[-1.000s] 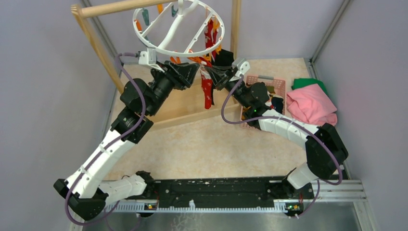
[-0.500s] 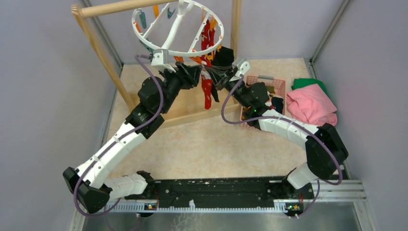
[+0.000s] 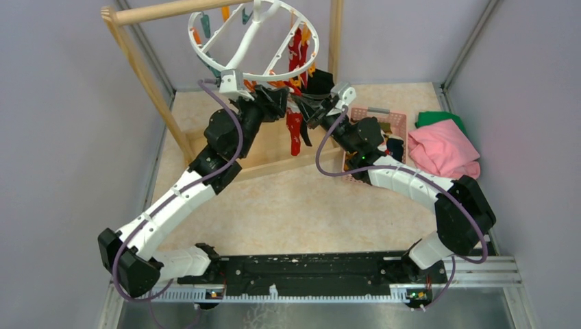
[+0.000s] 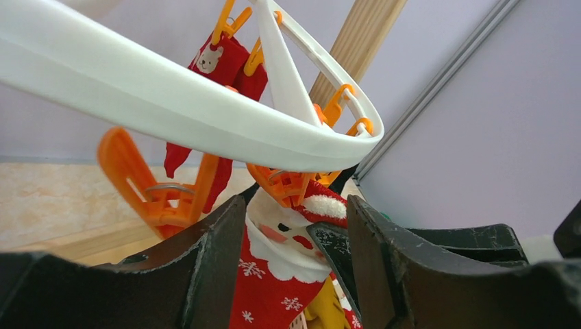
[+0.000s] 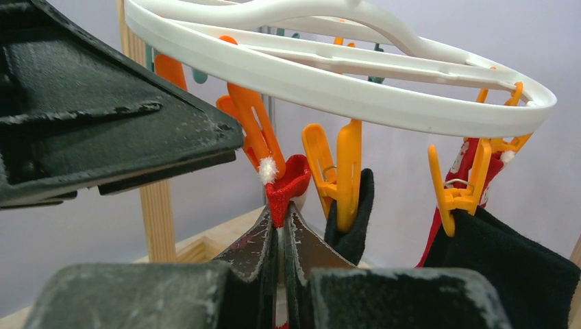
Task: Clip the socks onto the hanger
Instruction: Clamp the sock onto the hanger.
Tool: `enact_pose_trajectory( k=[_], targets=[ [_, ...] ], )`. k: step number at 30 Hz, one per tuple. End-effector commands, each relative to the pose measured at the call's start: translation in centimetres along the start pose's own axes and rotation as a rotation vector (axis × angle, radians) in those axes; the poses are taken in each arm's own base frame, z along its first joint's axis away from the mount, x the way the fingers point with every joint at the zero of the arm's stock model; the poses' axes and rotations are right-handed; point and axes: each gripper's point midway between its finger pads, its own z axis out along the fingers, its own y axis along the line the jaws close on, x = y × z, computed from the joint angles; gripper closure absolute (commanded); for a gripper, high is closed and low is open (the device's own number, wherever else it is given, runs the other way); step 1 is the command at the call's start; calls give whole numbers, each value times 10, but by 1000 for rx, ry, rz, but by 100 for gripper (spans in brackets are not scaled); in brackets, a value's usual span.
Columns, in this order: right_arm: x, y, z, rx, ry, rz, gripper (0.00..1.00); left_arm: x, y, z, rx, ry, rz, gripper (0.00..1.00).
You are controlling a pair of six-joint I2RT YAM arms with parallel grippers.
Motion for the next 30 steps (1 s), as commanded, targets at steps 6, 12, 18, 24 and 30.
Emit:
enact_pose_trajectory(
  k=[6, 12, 18, 24, 30],
  targets=[
    [-45, 8, 8, -29, -119, -2, 100, -22, -5, 10, -10, -85, -29, 37],
    [-46, 10, 7, -40, -124, 0, 100, -30, -7, 9, 4, -124, -41, 37],
    [-49, 13, 6, -55, -141, 6, 100, -37, -10, 8, 25, -166, -32, 38],
    [-53, 17, 5, -74, -158, 8, 100, -38, -9, 10, 24, -184, -26, 40],
    [-58, 20, 1, -88, -176, 3, 100, -42, -9, 13, 15, -196, -20, 43]
  ],
)
